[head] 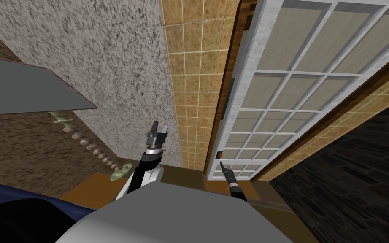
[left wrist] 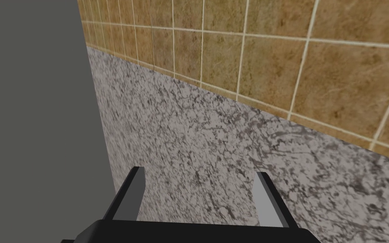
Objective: Pull the door open
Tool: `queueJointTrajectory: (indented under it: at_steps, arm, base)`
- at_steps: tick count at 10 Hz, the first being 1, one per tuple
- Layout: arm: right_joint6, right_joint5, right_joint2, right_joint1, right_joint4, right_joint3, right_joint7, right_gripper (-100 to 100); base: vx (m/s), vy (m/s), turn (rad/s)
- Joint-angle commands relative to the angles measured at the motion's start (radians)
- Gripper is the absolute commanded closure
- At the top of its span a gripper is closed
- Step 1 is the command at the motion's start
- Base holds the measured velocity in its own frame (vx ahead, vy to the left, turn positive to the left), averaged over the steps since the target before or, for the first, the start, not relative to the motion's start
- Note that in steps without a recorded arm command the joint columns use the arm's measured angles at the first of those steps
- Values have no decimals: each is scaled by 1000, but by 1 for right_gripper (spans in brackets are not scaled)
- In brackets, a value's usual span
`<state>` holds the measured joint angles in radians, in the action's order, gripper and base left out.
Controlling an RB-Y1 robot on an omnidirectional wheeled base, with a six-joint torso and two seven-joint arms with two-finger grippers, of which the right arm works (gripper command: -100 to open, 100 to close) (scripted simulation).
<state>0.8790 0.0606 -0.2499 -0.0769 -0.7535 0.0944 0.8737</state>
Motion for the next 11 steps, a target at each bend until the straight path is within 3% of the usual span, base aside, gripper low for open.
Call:
queueJointTrajectory:
  at_steps: [1, 2, 5, 6, 11]
  arm:
    - [17, -15, -15, -15, -9, 1, 50, -100]
    - [17, -15, -15, -15, -9, 1, 61, -100]
    - [54, -44, -44, -33, -8, 2, 152, -100]
    - [54, -44, -44, -33, -8, 2, 160, -100]
    - [103, -82, -82, -56, -5, 3, 278, -100]
  base:
    - [-10, 19, -17]
    - [-11, 16, -8]
    - [-13, 18, -14]
    - [-11, 14, -5]
    - [-15, 11, -13]
